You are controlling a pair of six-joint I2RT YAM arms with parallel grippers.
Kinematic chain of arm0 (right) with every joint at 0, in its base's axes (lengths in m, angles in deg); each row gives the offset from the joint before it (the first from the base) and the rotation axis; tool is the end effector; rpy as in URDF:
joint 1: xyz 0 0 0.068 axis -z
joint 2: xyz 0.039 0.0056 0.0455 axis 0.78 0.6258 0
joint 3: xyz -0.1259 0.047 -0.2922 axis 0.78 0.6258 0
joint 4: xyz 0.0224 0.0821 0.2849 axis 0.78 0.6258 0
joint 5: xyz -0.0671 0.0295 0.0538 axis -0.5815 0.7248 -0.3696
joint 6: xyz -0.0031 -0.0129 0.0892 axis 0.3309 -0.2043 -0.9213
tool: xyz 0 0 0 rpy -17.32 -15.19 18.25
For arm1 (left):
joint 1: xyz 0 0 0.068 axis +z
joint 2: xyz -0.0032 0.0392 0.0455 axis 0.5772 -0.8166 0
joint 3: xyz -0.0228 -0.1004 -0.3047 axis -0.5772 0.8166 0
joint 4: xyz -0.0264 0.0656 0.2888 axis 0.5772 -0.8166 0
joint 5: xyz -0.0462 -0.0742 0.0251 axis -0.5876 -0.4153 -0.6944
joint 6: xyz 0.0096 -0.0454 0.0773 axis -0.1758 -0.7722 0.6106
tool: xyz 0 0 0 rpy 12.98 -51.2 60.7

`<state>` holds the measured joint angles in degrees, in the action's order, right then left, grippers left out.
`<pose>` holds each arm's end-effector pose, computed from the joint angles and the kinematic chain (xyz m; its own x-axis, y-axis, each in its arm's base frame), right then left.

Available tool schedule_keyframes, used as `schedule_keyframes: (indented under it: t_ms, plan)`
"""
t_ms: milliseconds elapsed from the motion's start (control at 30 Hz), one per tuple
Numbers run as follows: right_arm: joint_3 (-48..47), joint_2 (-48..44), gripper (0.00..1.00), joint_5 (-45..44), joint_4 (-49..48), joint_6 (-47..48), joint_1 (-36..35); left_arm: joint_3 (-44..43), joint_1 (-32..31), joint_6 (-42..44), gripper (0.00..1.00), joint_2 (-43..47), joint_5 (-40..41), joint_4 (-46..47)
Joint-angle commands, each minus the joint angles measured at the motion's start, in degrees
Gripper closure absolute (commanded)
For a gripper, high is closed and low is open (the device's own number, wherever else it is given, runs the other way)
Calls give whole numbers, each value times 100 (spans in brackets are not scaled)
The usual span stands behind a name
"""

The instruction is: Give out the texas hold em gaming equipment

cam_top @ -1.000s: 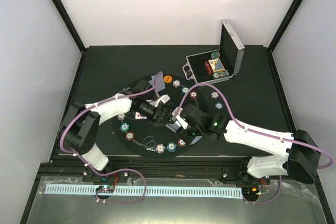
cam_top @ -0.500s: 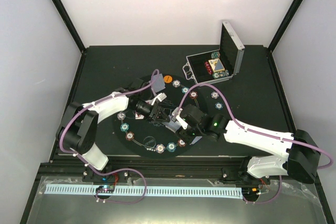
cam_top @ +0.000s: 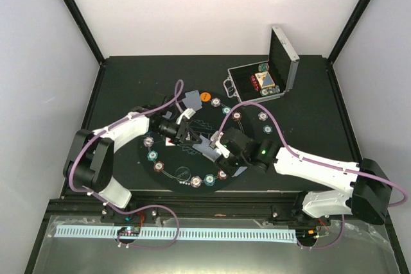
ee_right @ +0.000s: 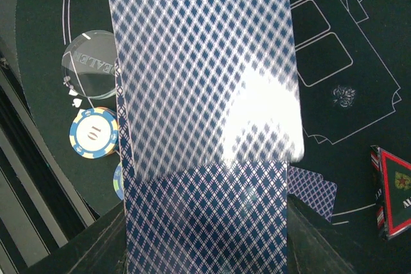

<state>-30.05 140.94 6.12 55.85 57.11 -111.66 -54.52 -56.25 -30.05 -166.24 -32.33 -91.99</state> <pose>0.1488 0.2583 0.2316 -0.5299 -0.6287 -0.5692 -0.7919 0.6069 0.0668 0.2746 -0.1832 0.2034 -0.9475 0.2705 -0.1702 0.2625 0.3547 -0.8974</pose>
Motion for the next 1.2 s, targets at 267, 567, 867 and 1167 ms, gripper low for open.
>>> schedule_keyframes:
  t_ms: [267, 567, 867, 1167]
  plan:
    - [41, -156, 45, -261, -163, -171, -24, -236, 749, 239, 99, 624, 1581, -126]
    - [186, -385, 45, -412, -282, -273, -21, -1073, 40, 2149, 98, 547, 5213, 496]
    - [273, -510, 45, -424, -366, -299, -13, -539, -1042, 4340, 98, 54, 7363, 2251]
    - [291, -543, 45, -403, -408, -287, -14, 625, -1554, 5938, 98, -238, 8434, 4173]
